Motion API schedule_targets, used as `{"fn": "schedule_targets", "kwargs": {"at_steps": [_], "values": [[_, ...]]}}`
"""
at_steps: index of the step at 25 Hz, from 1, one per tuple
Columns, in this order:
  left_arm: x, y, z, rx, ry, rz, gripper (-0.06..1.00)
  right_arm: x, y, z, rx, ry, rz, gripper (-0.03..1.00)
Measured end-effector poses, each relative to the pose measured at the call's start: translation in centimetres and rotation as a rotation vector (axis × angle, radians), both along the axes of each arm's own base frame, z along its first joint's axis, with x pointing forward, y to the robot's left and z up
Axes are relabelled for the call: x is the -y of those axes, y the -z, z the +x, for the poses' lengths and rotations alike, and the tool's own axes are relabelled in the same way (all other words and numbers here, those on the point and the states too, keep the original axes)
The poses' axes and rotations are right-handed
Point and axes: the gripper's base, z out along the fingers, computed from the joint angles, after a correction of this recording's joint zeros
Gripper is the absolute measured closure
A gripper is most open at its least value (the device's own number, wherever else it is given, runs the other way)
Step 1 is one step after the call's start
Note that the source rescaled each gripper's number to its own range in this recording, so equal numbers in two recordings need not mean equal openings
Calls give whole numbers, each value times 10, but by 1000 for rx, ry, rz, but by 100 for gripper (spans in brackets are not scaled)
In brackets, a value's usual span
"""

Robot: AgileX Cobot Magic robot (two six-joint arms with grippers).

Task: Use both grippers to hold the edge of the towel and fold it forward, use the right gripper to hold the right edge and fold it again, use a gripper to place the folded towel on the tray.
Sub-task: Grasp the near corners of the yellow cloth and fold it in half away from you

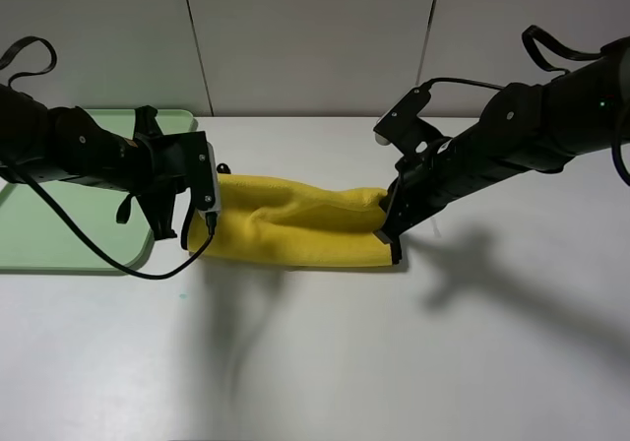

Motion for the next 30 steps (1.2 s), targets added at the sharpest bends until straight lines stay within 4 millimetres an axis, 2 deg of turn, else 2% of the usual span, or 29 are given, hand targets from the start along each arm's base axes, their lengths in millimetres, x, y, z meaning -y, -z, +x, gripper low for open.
{"fn": "schedule_targets", "kwargs": {"at_steps": [16, 17, 19, 22, 23, 24, 27, 30], "values": [[0, 0, 0, -1, -2, -2, 92, 1, -3, 4, 55, 18, 4, 96], [0, 0, 0, -1, -2, -2, 89, 1, -3, 4, 55, 18, 4, 92], [0, 0, 0, -1, -2, -2, 82, 1, -3, 5, 58, 19, 5, 76], [0, 0, 0, 0, -3, -2, 61, 1, -4, 6, 76, 25, 6, 29], [0, 0, 0, 2, -3, -2, 51, 1, -4, 7, 83, 27, 7, 16], [0, 0, 0, 2, -7, -5, 41, 1, -4, 7, 83, 27, 7, 8], [0, -1, 2, 16, -27, -19, 15, 1, -5, 8, 98, 32, 8, 0], [-1, -2, 3, 32, -41, -28, 2, 1, -5, 8, 100, 32, 8, -2]]}}
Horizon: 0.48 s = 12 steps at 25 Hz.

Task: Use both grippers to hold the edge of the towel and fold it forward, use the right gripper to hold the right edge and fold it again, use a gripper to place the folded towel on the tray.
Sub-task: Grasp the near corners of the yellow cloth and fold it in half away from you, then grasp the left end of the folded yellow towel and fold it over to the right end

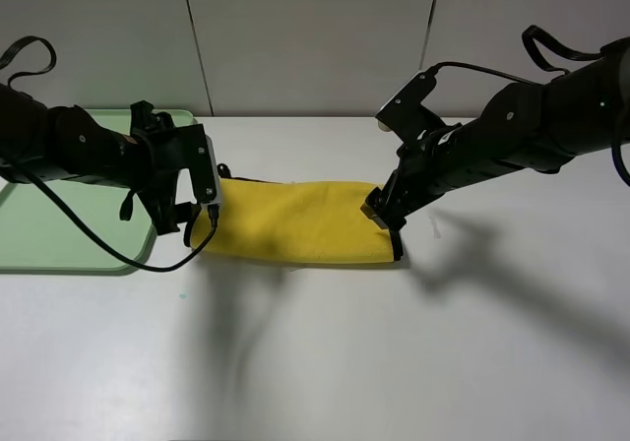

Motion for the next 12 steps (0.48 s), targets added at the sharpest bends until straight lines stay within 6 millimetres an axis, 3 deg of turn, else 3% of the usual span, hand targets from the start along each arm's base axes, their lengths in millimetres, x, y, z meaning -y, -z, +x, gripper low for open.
{"fn": "schedule_targets", "kwargs": {"at_steps": [12], "values": [[0, 0, 0, 1, -22, -19, -1, 0, 0, 0, 3, 5, 3, -3]]}}
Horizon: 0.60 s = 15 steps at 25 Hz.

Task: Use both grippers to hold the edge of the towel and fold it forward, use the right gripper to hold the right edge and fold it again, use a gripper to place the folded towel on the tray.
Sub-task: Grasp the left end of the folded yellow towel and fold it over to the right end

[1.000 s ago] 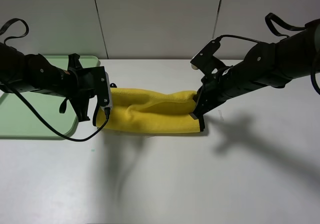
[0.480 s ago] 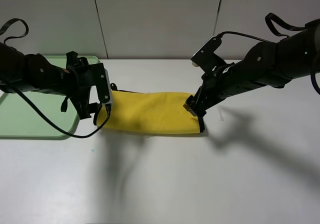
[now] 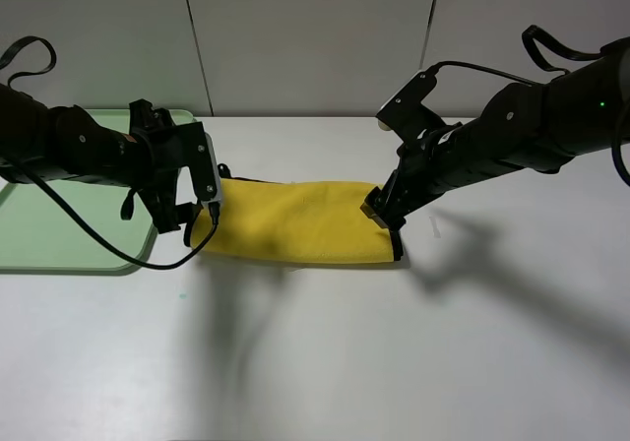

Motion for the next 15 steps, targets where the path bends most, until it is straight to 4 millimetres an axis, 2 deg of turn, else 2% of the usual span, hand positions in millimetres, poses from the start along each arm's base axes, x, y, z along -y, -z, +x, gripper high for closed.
{"fn": "schedule_targets", "kwargs": {"at_steps": [15], "values": [[0, 0, 0, -11, -44, -41, -6, 0, 0, 0, -12, 24, 18, -3]]}}
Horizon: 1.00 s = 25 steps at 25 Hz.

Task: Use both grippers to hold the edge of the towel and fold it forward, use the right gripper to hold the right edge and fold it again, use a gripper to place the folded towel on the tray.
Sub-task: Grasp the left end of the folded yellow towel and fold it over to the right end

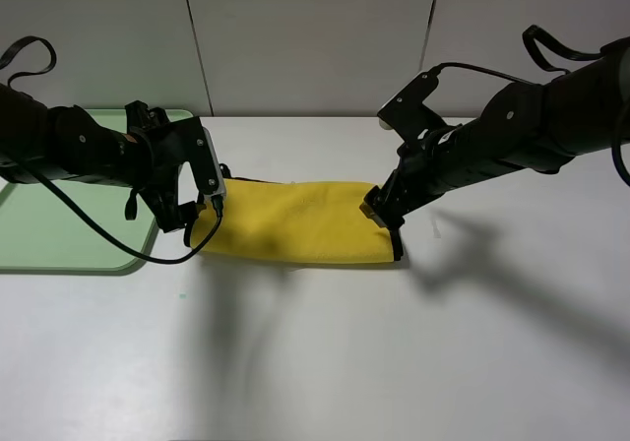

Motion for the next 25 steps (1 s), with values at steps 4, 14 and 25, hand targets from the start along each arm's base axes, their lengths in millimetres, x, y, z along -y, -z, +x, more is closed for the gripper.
{"fn": "schedule_targets", "kwargs": {"at_steps": [4, 14, 25], "values": [[0, 0, 0, 0, 0, 0, -6, 0, 0, 0, -7, 22, 16, -3], [0, -1, 1, 18, -4, -1, -6, 0, -26, -9, -67, 113, 150, -3], [-1, -6, 7, 99, -25, -6, -6, 8, -106, -46, -42, 88, 318, -3]]}}
